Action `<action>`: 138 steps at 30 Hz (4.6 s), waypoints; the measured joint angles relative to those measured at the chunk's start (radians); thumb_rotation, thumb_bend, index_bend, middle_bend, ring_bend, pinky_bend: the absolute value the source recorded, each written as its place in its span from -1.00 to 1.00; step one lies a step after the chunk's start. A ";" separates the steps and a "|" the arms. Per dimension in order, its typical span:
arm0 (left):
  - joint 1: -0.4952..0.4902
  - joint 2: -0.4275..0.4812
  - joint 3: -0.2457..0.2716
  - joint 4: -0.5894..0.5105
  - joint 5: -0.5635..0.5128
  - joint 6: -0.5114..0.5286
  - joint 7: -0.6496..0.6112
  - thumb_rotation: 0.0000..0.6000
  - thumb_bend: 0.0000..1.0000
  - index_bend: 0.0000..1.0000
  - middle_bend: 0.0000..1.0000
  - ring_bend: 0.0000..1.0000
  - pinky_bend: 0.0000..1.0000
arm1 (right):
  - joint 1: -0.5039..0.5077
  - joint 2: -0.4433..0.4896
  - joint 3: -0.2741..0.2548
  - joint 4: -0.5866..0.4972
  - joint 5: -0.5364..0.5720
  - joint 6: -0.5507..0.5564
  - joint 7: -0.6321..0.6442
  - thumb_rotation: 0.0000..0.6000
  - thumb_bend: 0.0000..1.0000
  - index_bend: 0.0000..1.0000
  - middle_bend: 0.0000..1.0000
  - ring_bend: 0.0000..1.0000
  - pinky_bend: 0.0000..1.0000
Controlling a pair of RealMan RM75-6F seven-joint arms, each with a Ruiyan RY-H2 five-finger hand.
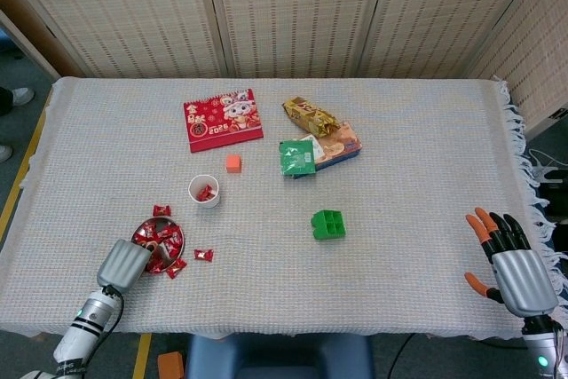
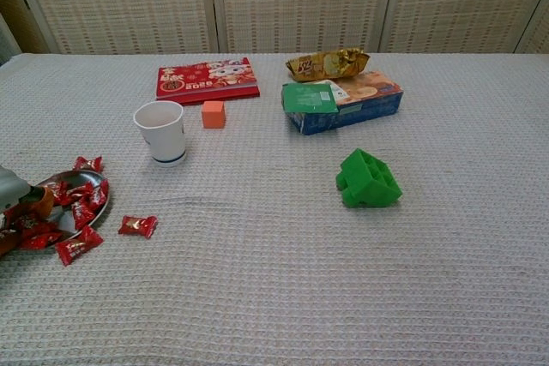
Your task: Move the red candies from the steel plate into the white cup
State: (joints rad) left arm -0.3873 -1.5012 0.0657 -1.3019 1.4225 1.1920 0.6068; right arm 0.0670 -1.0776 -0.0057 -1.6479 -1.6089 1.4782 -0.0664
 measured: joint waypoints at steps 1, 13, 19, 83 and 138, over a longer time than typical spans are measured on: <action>0.000 -0.002 -0.001 0.003 0.002 0.000 -0.004 1.00 -0.20 0.14 0.21 0.25 1.00 | 0.000 0.000 0.000 0.000 0.000 0.000 0.000 1.00 -0.75 -1.00 -1.00 -1.00 -1.00; -0.009 0.019 -0.031 -0.023 0.053 0.038 -0.095 1.00 0.03 0.49 0.56 0.39 1.00 | 0.002 0.000 0.004 -0.001 0.008 -0.005 0.002 1.00 -0.75 -1.00 -1.00 -1.00 -1.00; -0.030 0.043 -0.078 -0.065 0.058 0.047 -0.153 1.00 0.26 0.57 0.63 0.44 1.00 | 0.002 0.002 0.005 -0.001 0.010 -0.003 0.006 1.00 -0.75 -1.00 -1.00 -1.00 -1.00; -0.366 -0.233 -0.238 0.289 -0.060 -0.078 -0.013 1.00 0.07 -0.35 0.45 0.45 1.00 | 0.004 0.000 0.018 0.000 0.047 -0.017 -0.004 1.00 -0.75 -1.00 -1.00 -1.00 -1.00; -0.023 -0.079 0.057 -0.024 0.202 0.090 -0.014 1.00 -0.17 -0.71 -0.63 0.41 1.00 | 0.003 0.005 -0.025 -0.011 -0.039 -0.012 -0.001 1.00 -0.75 -1.00 -1.00 -1.00 -1.00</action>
State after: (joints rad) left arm -0.4107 -1.5799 0.1225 -1.3259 1.6247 1.2820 0.5931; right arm 0.0701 -1.0724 -0.0310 -1.6586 -1.6480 1.4667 -0.0679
